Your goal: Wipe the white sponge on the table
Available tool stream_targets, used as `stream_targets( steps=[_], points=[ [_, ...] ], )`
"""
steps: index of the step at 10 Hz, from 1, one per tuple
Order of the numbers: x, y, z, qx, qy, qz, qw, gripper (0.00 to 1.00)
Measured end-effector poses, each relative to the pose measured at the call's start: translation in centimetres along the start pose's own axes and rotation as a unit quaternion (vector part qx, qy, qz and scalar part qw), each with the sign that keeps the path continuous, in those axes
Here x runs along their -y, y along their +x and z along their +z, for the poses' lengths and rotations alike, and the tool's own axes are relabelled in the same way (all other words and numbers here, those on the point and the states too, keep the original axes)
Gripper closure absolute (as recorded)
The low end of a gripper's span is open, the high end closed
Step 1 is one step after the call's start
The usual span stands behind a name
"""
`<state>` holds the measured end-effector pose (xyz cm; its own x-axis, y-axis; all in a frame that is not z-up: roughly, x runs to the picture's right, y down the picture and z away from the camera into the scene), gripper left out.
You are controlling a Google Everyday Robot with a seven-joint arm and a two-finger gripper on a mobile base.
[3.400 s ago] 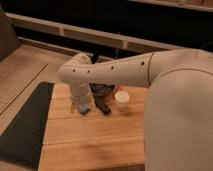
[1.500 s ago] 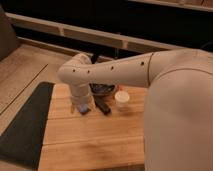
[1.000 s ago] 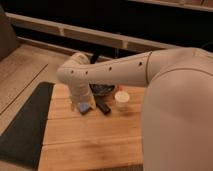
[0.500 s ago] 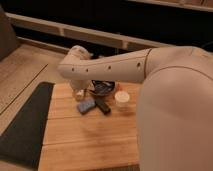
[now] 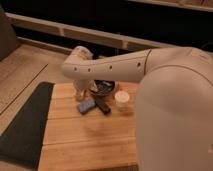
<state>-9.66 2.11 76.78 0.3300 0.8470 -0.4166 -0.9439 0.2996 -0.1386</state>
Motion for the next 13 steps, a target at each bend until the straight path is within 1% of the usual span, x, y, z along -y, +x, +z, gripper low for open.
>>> stream_targets(
  steps=[1,2,4,6,7,8,11,12,13],
  points=[
    [0.2,0.2,1.8,-0.023,-0.004,-0.003,0.9997,0.35],
    [0.2,0.3,3.0,-0.038,-0.008,-0.006,0.9992,0.35],
    [0.4,-0.2,6.2,-0.071,-0.022,-0.014,0.9971,0.35],
    [-0.9,-1.5,8.2,-0.086,-0.046,-0.030,0.9948,0.35],
    [-2.2,-2.1,9.1,-0.093,-0.065,-0.041,0.9927,0.35],
    [-2.6,-2.3,9.5,-0.096,-0.074,-0.045,0.9916,0.35],
    [-2.7,-2.4,9.5,-0.097,-0.075,-0.046,0.9914,0.35],
    [-2.7,-2.4,9.5,-0.098,-0.073,-0.048,0.9914,0.35],
    [-2.6,-2.2,10.1,-0.104,-0.067,-0.060,0.9905,0.35]
  ],
)
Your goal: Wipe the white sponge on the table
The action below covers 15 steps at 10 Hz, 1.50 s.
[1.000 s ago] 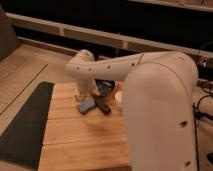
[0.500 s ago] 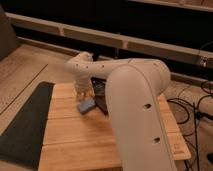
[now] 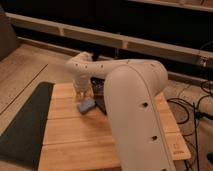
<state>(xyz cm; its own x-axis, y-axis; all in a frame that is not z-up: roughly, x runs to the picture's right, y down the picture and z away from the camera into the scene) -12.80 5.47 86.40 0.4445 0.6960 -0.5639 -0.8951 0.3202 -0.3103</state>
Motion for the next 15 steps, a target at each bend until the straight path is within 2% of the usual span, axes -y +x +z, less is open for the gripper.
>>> stream_targets(
  steps=[1,3,7,12,13,15],
  points=[
    [-0.6,-0.4,0.6,-0.002,-0.001,-0.011,0.9999,0.35],
    [-2.0,-1.0,2.5,-0.019,-0.001,-0.041,0.9990,0.35],
    [-3.7,-2.1,4.8,-0.052,-0.002,-0.083,0.9952,0.35],
    [-5.2,-1.1,7.4,-0.096,-0.025,-0.085,0.9915,0.36],
    [-5.2,-1.0,7.6,-0.103,-0.025,-0.084,0.9908,0.41],
    [-5.1,-0.6,7.8,-0.114,-0.024,-0.085,0.9895,0.61]
  ],
)
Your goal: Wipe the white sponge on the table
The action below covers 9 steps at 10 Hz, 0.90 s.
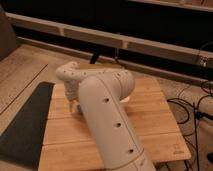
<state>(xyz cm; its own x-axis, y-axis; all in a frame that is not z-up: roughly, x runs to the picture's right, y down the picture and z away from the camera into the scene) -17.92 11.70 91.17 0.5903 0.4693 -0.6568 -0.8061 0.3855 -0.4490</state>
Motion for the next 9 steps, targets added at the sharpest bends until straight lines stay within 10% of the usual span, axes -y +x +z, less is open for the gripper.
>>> stream_targets(
  steps=[4,9],
  points=[
    [0.8,0.3,-0.2,-0.007,0.005,0.009,0.9999,0.93],
    [0.4,0.8,-1.6,-0.009,0.033,0.010,0.9994,0.94]
  ],
)
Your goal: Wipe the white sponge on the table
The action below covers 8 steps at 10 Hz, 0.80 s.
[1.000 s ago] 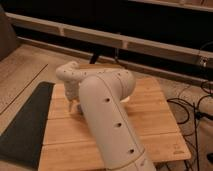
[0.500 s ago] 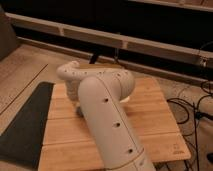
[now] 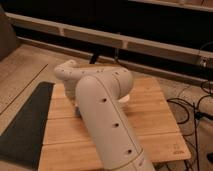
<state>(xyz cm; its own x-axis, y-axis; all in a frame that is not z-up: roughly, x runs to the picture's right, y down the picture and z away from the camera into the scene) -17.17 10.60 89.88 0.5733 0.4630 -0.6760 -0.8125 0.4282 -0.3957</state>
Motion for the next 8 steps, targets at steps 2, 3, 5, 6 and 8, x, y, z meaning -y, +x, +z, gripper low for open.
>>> stream_targets(
  steps=[2,3,5,6,8],
  points=[
    [0.1,1.1,0.0,-0.011,0.006,0.008,0.9999,0.94],
    [0.5,1.8,0.0,-0.019,0.010,0.017,0.9996,0.94],
    [1.7,2.4,-0.1,-0.031,0.025,0.029,0.9988,0.94],
    [2.9,2.4,-0.3,-0.037,0.038,0.036,0.9980,0.94],
    [5.2,1.8,-1.0,-0.043,0.062,0.046,0.9961,0.94]
  ],
)
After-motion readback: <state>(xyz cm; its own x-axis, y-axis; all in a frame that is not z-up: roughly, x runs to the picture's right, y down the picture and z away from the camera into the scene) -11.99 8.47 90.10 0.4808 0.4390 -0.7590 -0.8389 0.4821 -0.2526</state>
